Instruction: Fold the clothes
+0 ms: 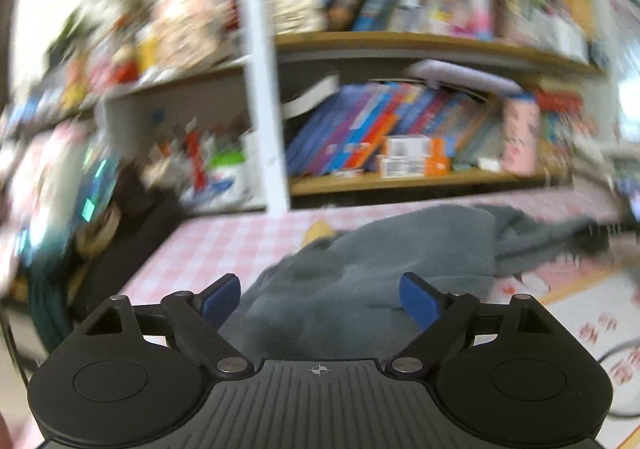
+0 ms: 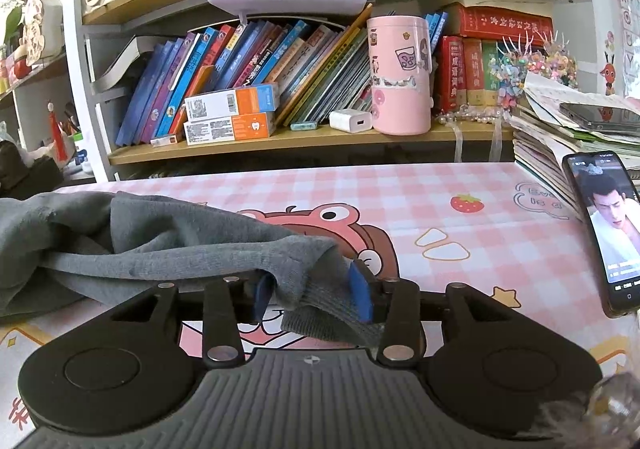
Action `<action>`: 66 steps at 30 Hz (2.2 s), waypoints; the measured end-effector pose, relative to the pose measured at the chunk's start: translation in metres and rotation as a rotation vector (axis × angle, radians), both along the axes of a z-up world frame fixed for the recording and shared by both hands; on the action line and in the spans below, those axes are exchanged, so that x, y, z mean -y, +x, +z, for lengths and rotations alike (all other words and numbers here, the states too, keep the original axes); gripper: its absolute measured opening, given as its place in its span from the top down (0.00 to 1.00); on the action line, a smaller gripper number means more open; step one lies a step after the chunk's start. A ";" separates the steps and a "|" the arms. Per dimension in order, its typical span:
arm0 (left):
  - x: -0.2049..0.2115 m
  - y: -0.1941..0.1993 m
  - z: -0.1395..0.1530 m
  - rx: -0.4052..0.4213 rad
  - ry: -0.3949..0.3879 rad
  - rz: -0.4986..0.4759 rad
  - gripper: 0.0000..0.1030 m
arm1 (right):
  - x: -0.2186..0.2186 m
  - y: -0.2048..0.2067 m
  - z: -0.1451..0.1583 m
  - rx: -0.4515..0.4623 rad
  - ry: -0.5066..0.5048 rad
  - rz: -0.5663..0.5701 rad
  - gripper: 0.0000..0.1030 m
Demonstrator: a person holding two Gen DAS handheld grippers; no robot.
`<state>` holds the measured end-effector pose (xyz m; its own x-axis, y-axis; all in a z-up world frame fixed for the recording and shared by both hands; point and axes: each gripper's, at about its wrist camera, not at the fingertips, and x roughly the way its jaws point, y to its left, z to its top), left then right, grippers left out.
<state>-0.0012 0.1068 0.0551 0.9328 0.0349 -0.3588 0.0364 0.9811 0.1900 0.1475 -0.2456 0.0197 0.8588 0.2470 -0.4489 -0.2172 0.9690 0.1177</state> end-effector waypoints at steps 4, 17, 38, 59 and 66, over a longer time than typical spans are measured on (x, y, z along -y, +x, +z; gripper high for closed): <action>0.044 0.016 -0.010 -0.011 0.142 -0.117 0.14 | -0.001 -0.001 0.000 0.002 -0.005 0.004 0.61; 0.091 0.059 -0.036 -0.105 0.318 -0.117 0.59 | -0.002 0.000 -0.002 -0.013 0.003 0.030 0.63; 0.022 0.085 0.196 0.340 0.311 0.190 0.88 | -0.023 -0.013 -0.001 0.004 -0.024 0.173 0.72; 0.159 0.149 0.171 0.332 0.192 -0.194 0.88 | -0.016 -0.047 0.026 0.154 0.341 0.578 0.81; 0.240 0.182 0.098 0.104 0.335 -0.366 0.38 | -0.023 -0.053 0.027 0.144 0.355 0.699 0.81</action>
